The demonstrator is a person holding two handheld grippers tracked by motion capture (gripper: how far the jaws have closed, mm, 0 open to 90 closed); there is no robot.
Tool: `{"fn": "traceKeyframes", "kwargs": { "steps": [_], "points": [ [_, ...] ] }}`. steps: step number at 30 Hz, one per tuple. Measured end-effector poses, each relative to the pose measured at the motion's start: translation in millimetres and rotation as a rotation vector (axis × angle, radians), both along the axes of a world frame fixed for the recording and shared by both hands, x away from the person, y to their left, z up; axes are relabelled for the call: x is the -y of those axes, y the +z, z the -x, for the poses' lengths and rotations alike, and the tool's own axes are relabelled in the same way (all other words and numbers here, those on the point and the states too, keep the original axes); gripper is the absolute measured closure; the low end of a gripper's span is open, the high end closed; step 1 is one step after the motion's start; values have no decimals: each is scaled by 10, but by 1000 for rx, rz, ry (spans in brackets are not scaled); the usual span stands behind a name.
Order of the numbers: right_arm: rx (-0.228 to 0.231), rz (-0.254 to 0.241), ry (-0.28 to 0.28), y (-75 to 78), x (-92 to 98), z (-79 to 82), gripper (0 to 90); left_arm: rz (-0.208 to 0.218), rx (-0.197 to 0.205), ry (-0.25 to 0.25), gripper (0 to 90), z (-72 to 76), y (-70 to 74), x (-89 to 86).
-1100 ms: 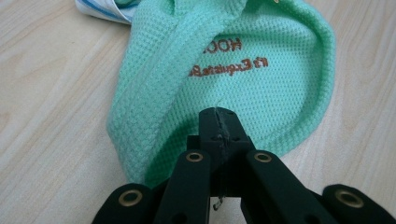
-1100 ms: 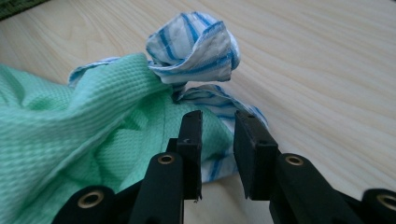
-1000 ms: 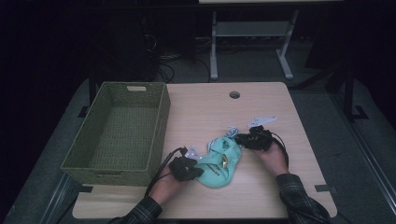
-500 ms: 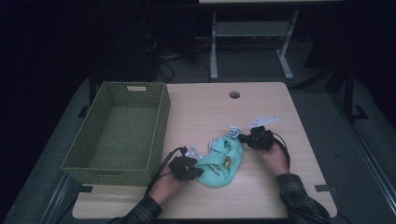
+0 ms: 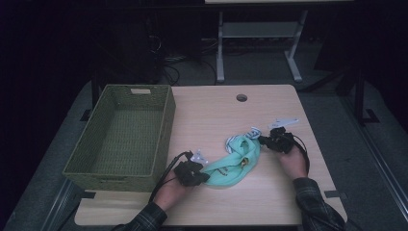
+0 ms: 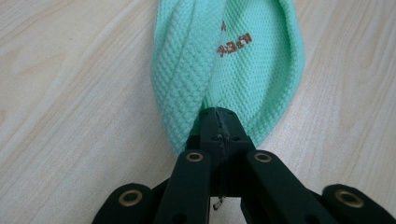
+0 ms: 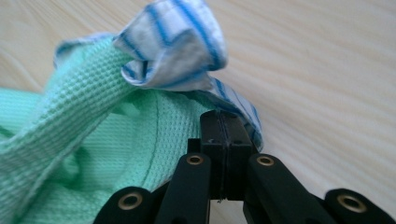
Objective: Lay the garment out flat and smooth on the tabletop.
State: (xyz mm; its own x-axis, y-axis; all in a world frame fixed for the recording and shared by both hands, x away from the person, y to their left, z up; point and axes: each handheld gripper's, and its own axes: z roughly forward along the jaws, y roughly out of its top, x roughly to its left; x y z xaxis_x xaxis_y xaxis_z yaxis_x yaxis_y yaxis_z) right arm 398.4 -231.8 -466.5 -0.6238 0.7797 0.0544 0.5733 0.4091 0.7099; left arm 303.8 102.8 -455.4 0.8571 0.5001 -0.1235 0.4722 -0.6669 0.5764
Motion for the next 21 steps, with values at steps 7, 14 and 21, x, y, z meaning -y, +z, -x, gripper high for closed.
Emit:
{"fn": "traceKeyframes", "kwargs": {
  "steps": [7,14,21],
  "points": [
    [-1,-24,6,-32,5,12,868,4,-9,-11,837,-19,7,-1],
    [13,-62,14,49,75,54,741,5,31,-7,811,-9,66,3],
    [47,-57,7,215,137,119,731,38,65,6,805,-7,138,-15]
  ]
}}
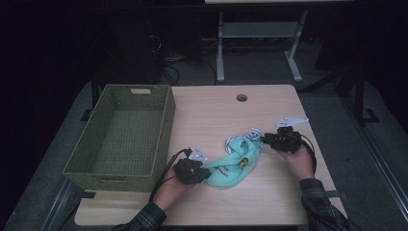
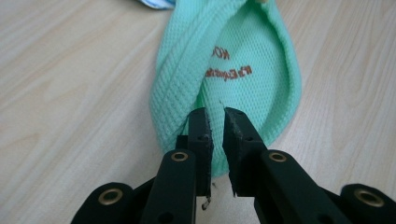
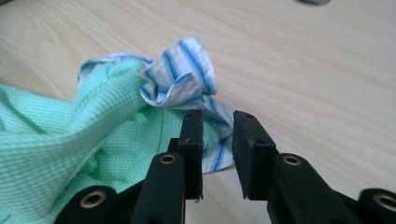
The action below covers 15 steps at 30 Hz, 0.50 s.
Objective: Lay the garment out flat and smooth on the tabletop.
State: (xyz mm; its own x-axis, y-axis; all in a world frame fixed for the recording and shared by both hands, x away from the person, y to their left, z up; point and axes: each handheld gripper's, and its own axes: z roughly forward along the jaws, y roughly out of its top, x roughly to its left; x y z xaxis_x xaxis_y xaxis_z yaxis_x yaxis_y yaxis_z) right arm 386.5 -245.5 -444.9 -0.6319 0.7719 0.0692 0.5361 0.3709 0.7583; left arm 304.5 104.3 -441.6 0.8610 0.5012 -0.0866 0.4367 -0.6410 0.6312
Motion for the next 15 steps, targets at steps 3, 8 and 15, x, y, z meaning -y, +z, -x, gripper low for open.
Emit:
{"fn": "traceKeyframes", "kwargs": {
  "steps": [3,8,15],
  "points": [
    [23,0,5,149,2,18,727,9,-1,5,807,-13,3,4],
    [54,-3,30,322,-64,25,719,-50,-8,22,819,-77,-75,23],
    [52,-6,104,425,-325,-81,712,-75,-6,40,840,-83,-130,55]
  ]
}}
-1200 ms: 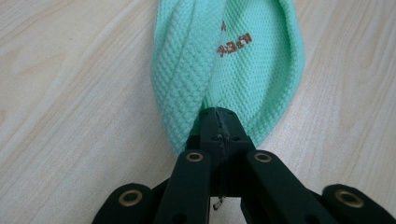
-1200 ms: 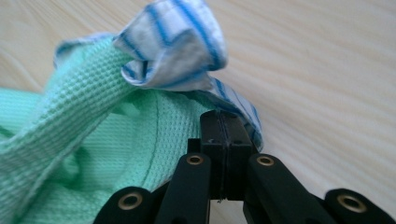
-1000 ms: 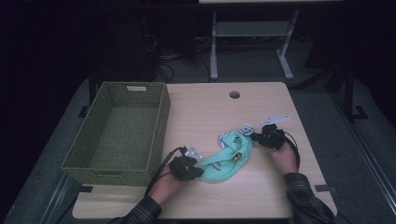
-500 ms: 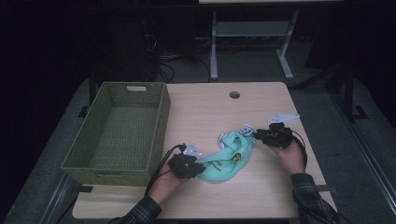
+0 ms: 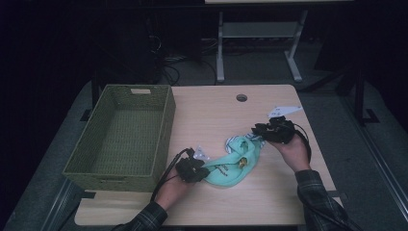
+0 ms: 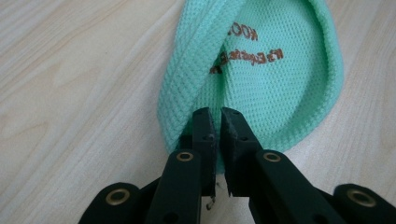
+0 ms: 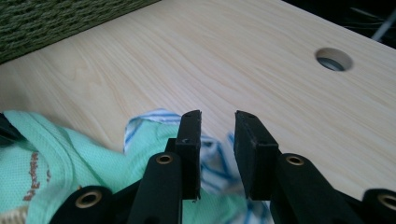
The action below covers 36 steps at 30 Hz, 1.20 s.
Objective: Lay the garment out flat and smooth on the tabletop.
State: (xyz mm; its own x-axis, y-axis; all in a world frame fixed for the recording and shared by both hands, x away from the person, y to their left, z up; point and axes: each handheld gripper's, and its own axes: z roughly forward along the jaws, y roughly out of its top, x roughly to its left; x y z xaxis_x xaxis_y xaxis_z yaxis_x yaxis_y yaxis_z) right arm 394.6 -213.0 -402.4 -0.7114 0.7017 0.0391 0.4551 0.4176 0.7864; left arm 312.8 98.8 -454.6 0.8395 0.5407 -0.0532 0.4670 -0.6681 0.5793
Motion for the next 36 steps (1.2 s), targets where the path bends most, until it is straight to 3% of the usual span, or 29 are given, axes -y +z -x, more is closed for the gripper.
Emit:
{"fn": "traceKeyframes", "kwargs": {
  "steps": [9,13,19,26,31,34,36],
  "points": [
    [-39,54,85,-89,-433,-191,648,-8,6,8,850,19,-1,3],
    [-85,88,123,-206,-644,-240,627,-2,1,10,856,18,-5,-7],
    [-115,101,147,-330,-748,-246,635,11,-12,12,856,13,-7,-19],
    [-162,160,172,-489,-845,-252,672,12,-14,12,856,10,-5,-21],
    [-162,190,180,-545,-874,-242,702,10,-12,12,864,8,-6,-22],
    [-146,236,185,-536,-898,-232,807,10,-10,13,874,5,-7,-23],
    [-143,245,185,-533,-901,-232,827,9,-9,13,874,6,-7,-22]
  ]
}}
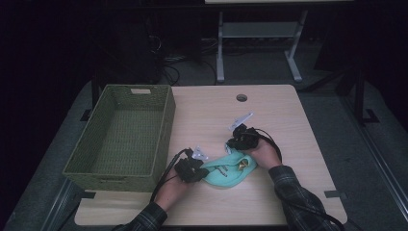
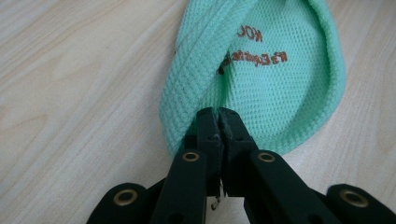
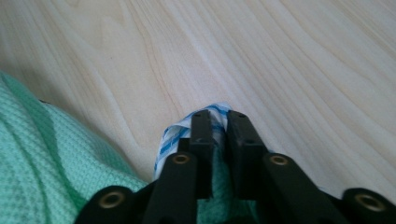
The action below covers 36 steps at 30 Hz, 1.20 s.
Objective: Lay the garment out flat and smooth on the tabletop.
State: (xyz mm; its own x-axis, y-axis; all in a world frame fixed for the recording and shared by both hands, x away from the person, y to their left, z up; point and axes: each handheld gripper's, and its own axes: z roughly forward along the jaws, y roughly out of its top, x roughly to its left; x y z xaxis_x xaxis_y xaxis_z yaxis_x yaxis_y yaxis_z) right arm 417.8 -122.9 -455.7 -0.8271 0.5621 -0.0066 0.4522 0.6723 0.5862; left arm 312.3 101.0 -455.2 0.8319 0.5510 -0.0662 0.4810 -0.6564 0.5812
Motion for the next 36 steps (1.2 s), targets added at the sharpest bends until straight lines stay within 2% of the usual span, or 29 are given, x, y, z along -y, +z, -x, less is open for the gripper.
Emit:
{"fn": "traceKeyframes", "kwargs": {
  "steps": [5,9,13,16,19,22,28,31,33,36],
  "points": [
    [-2,-6,-11,19,-1,-1,859,4,-6,7,878,5,-2,2],
    [12,-47,-46,121,15,-23,860,3,-3,4,882,-1,-2,0],
    [25,-84,-84,211,42,-86,859,-9,-1,-6,886,1,3,-5],
    [55,-99,-124,286,63,-149,859,0,-7,-1,887,8,0,0],
    [64,-108,-149,325,74,-192,859,-1,-6,-3,888,8,1,-1],
    [88,-99,-191,373,105,-310,859,-2,-12,-6,888,12,5,-2],
    [113,-100,-230,378,167,-456,860,-6,-10,-10,888,15,6,-6],
    [117,-114,-272,354,237,-552,860,-3,-19,-7,888,20,10,-7],
    [117,-112,-275,336,247,-577,860,-2,-18,-6,888,19,8,-6],
    [89,-122,-268,258,238,-621,836,-2,-18,-7,888,19,8,-8]
  ]
}}
